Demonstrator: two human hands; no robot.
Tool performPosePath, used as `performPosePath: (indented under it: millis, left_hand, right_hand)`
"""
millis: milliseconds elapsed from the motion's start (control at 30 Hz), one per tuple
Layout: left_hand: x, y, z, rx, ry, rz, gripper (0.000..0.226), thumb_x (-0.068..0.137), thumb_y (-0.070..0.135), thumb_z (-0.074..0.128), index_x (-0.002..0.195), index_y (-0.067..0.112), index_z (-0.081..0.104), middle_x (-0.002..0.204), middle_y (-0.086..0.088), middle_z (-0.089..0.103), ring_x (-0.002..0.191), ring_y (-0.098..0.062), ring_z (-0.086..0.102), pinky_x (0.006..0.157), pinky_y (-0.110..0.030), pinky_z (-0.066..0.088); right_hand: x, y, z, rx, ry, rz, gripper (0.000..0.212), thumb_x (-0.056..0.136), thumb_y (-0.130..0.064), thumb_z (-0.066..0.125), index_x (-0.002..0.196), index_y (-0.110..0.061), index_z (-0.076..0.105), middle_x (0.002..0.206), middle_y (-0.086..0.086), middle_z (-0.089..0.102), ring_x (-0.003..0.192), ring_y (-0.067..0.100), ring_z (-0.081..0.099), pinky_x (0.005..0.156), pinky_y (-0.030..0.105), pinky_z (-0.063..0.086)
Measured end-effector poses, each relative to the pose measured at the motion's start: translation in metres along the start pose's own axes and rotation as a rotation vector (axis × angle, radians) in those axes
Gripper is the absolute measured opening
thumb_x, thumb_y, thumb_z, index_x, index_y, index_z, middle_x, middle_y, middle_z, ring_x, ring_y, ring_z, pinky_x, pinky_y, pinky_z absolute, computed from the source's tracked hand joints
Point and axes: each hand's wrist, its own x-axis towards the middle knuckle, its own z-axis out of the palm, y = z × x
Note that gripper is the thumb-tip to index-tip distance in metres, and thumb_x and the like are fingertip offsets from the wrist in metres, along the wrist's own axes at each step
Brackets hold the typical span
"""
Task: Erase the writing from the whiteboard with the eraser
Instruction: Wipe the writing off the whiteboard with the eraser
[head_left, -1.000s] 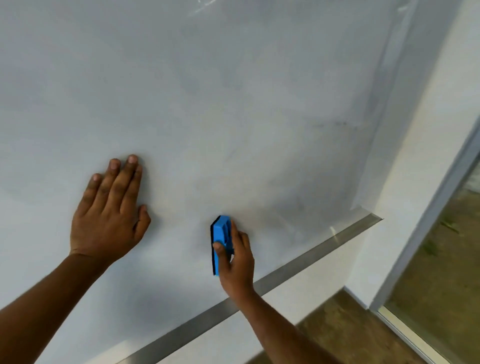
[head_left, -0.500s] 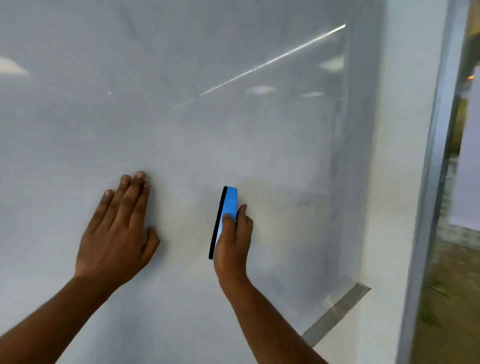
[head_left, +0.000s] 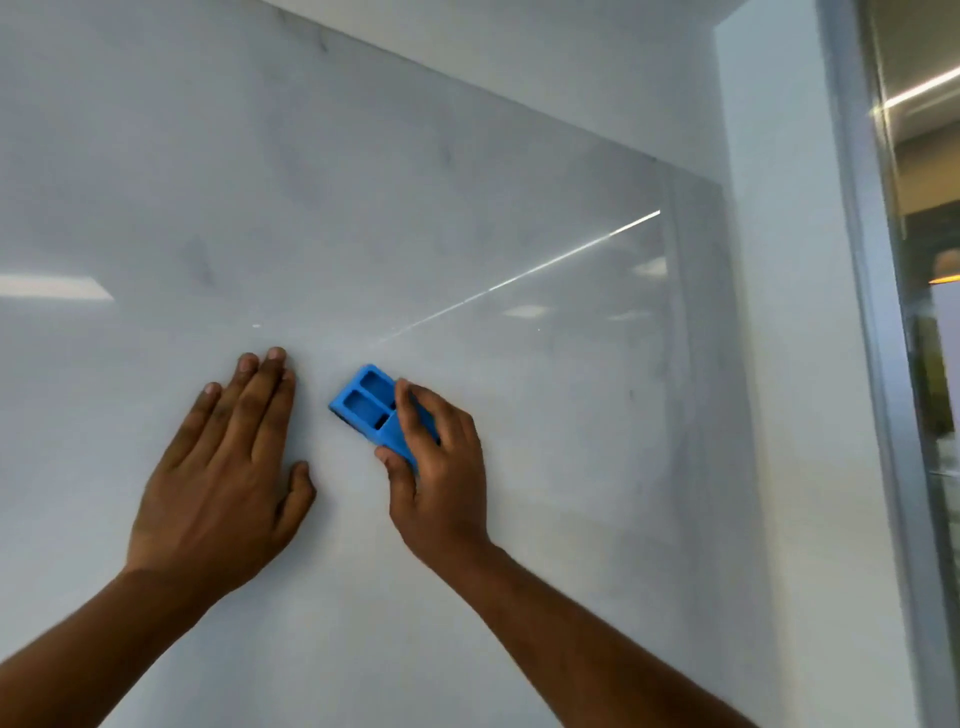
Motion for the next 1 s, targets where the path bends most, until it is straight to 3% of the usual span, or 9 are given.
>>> performPosePath:
  millis: [200, 333, 467, 667, 833, 1000]
  left_hand:
    - [0.060, 0.046, 0.012, 0.027, 0.009, -0.038, 0.084, 0.099, 0.042, 0.033, 0.167, -0.006, 0.024, 0.177, -0.021, 0.017, 0.165, -0.033, 0.018, 0.136, -0.037, -0.002]
    - [0.083, 0.085, 0.029, 0.034, 0.029, -0.032, 0.082, 0.099, 0.037, 0.035, 0.167, -0.006, 0.024, 0.178, -0.020, 0.018, 0.166, -0.032, 0.017, 0.136, -0.046, 0.013]
    - [0.094, 0.111, 0.044, 0.062, 0.044, -0.047, 0.082, 0.100, 0.035, 0.038, 0.168, -0.007, 0.018, 0.178, -0.022, 0.014, 0.167, -0.034, 0.013, 0.136, -0.050, 0.016]
    - [0.098, 0.111, 0.058, 0.099, 0.132, -0.029, 0.082, 0.100, 0.035, 0.038, 0.168, -0.007, 0.019, 0.178, -0.022, 0.014, 0.167, -0.035, 0.015, 0.137, -0.041, 0.000]
    - [0.098, 0.105, 0.070, 0.083, 0.172, -0.021, 0.081, 0.102, 0.039, 0.032, 0.170, -0.004, 0.019, 0.180, -0.018, 0.011, 0.168, -0.032, 0.011, 0.138, -0.042, 0.003]
    - [0.097, 0.103, 0.080, 0.046, 0.224, -0.023, 0.078, 0.104, 0.038, 0.032, 0.171, 0.000, 0.019, 0.181, -0.014, 0.010, 0.169, -0.030, 0.009, 0.137, -0.046, 0.007]
  right_hand:
    - [0.089, 0.110, -0.046, -0.020, 0.174, 0.289, 0.064, 0.098, -0.025, 0.066, 0.155, -0.014, 0.040, 0.144, 0.009, 0.053, 0.127, 0.027, 0.051, 0.104, 0.031, 0.043]
    - [0.084, 0.203, -0.086, -0.096, 0.267, 0.556, 0.062, 0.098, -0.022, 0.066, 0.154, -0.011, 0.043, 0.144, 0.017, 0.053, 0.129, 0.036, 0.053, 0.107, 0.043, 0.044]
    - [0.071, 0.262, -0.112, -0.112, 0.268, 0.695, 0.063, 0.100, -0.024, 0.063, 0.157, -0.019, 0.036, 0.151, 0.008, 0.048, 0.136, 0.030, 0.050, 0.110, 0.042, 0.042]
    - [0.208, 0.291, -0.143, -0.106, 0.116, 0.484, 0.066, 0.097, -0.018, 0.067, 0.156, -0.010, 0.038, 0.151, 0.014, 0.048, 0.139, 0.030, 0.048, 0.114, 0.031, 0.035]
    - [0.302, 0.289, -0.163, -0.151, -0.096, 0.227, 0.068, 0.084, -0.006, 0.077, 0.147, -0.017, 0.053, 0.145, 0.003, 0.056, 0.133, 0.018, 0.054, 0.106, 0.010, 0.033]
    - [0.244, 0.292, -0.161, -0.134, -0.126, -0.055, 0.071, 0.072, 0.015, 0.068, 0.138, -0.011, 0.059, 0.140, 0.005, 0.058, 0.131, 0.019, 0.055, 0.118, 0.028, 0.039]
